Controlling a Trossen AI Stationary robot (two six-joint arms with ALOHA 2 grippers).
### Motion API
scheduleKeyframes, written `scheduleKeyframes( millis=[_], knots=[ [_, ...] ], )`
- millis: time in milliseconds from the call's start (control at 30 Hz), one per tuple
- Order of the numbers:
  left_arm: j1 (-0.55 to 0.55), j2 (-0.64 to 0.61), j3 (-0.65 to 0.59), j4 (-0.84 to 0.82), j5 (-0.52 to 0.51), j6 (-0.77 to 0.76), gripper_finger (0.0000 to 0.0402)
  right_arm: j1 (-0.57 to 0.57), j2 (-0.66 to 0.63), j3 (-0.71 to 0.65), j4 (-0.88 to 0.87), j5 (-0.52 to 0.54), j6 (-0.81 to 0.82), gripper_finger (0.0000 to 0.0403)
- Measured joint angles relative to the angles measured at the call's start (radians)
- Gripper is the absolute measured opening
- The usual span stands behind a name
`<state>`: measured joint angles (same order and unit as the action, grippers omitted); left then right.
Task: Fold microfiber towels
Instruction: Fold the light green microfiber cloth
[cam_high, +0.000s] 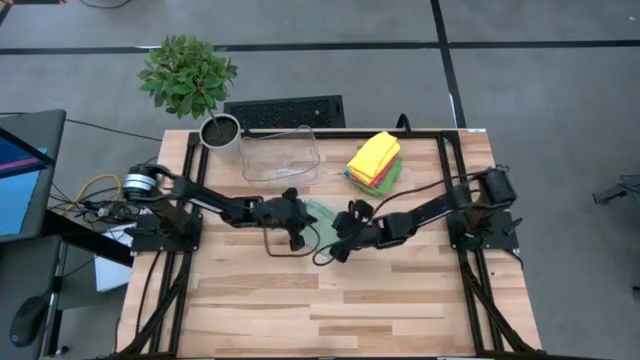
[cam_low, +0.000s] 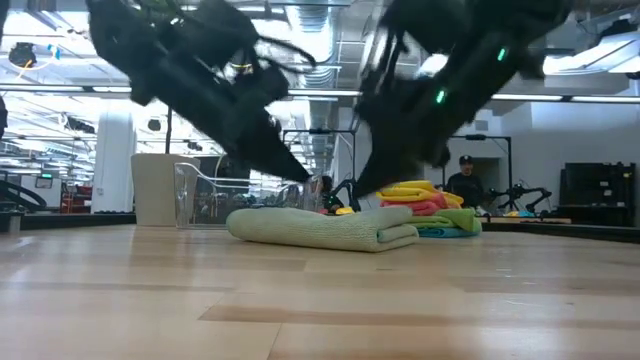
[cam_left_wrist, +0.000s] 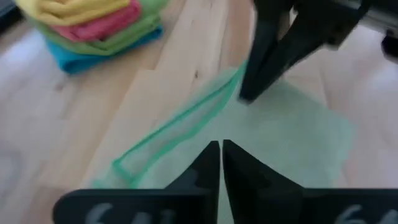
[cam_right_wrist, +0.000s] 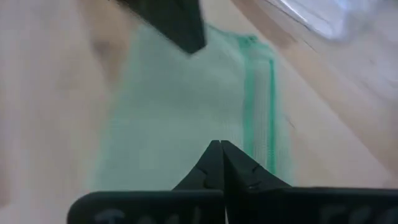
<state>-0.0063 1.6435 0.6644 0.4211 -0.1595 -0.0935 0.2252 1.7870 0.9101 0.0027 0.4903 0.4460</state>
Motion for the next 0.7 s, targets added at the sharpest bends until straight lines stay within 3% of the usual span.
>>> scheduleKeyframes(
  millis=[133,333,533,700],
  knots=[
    [0.002,0.110,0.009,0.001,-0.006,0.003,0.0008,0.002,0.105,0.003,-0.017,0.009,0.112,0.0018],
    [0.019,0.187,0.015,0.036,-0.071,-0.064,0.0002,0.053,0.142,0.009,-0.081,0.054,0.223,0.0015],
    [0.007,0.161,0.012,0.054,0.037,-0.150,0.0001,0.103,0.127,0.006,-0.186,0.086,0.260,0.0015],
    [-0.056,0.054,0.011,0.047,0.072,-0.219,0.0000,0.167,0.127,0.006,-0.228,0.078,0.230,0.0020]
  ],
)
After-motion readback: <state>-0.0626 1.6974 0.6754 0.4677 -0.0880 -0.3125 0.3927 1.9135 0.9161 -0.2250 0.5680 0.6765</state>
